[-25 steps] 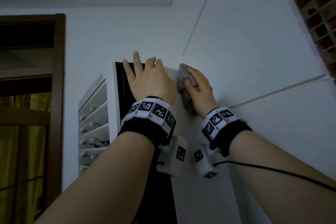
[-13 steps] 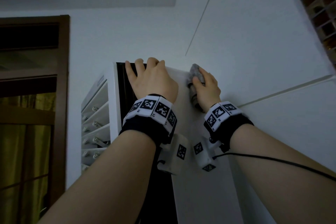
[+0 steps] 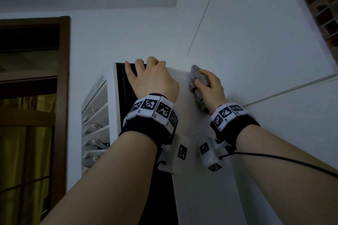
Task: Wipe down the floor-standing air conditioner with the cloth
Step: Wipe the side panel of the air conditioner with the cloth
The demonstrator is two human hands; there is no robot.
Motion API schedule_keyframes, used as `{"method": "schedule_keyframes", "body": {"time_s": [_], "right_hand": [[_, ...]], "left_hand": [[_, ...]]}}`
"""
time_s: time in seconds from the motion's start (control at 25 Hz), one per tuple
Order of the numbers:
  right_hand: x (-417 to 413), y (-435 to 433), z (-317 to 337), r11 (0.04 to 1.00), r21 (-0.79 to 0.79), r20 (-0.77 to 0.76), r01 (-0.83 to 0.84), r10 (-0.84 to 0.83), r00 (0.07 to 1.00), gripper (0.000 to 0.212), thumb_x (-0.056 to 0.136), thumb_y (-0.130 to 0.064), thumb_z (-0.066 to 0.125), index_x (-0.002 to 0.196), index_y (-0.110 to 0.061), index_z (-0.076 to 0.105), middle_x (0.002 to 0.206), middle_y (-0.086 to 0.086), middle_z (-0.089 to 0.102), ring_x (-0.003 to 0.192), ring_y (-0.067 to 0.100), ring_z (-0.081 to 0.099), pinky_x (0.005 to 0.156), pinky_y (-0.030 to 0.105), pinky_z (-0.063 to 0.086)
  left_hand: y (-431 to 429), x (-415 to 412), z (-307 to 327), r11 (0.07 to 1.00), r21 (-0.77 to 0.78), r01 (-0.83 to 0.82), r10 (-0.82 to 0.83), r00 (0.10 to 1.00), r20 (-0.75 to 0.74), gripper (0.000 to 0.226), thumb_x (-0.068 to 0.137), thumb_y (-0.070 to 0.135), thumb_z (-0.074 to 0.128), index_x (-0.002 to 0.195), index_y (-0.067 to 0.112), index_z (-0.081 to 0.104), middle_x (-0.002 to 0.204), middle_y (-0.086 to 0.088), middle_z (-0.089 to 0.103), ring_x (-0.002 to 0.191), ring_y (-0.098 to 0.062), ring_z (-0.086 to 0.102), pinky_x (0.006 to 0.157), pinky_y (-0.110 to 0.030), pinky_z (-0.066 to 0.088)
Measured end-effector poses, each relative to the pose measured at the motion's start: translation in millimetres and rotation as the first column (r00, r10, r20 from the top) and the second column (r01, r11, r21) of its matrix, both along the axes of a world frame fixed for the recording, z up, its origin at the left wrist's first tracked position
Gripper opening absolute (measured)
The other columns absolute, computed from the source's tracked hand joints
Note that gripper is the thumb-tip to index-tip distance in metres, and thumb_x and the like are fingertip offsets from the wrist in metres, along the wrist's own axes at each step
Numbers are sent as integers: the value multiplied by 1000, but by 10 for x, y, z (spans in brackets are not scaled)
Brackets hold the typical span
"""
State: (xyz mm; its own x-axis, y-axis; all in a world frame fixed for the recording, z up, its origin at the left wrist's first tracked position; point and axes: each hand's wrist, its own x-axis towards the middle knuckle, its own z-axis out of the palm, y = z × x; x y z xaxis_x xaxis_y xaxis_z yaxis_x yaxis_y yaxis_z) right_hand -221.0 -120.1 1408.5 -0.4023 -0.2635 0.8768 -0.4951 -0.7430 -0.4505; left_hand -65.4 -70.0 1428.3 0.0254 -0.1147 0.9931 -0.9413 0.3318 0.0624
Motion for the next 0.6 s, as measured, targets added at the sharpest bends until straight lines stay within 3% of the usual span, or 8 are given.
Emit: {"method": "schedule_keyframes", "body": {"time_s": [0.16,0.36,0.52,0.6], "right_hand": [[-99,-35,9,987,131,92,88,-100,991,37,94,-31,47,130,-26,50,132,5,51,124,25,46,108,40,34],[-46,-39,-249,997,-57,9,-58,59,998,36,89,-16,59,125,-21,55,137,2,46,128,21,42,111,40,31],[-104,-66,-223,997,69,143,35,-44,989,39,93,-28,51,132,-23,50,138,3,48,129,23,42,111,39,30],[-37,-50,-250,999,34,138,12,-16,990,35,91,-25,55,126,-23,54,135,3,49,126,24,43,110,40,31]], "left_hand": [[-6,-3,1,1000,-3,2,-2,1000,-3,41,88,22,46,127,27,56,134,5,47,134,-27,26,116,-49,-7],[-15,5,3,1000,-11,9,-9,1000,-1,43,88,22,47,130,28,54,135,5,47,134,-27,26,115,-49,-7],[-18,2,-14,1000,-22,6,-6,1000,2,43,89,22,47,131,28,53,136,5,47,134,-27,26,115,-48,-7],[-21,3,-15,1000,-28,11,-11,1000,0,44,89,22,47,132,28,53,137,5,47,135,-28,25,116,-48,-7]]}}
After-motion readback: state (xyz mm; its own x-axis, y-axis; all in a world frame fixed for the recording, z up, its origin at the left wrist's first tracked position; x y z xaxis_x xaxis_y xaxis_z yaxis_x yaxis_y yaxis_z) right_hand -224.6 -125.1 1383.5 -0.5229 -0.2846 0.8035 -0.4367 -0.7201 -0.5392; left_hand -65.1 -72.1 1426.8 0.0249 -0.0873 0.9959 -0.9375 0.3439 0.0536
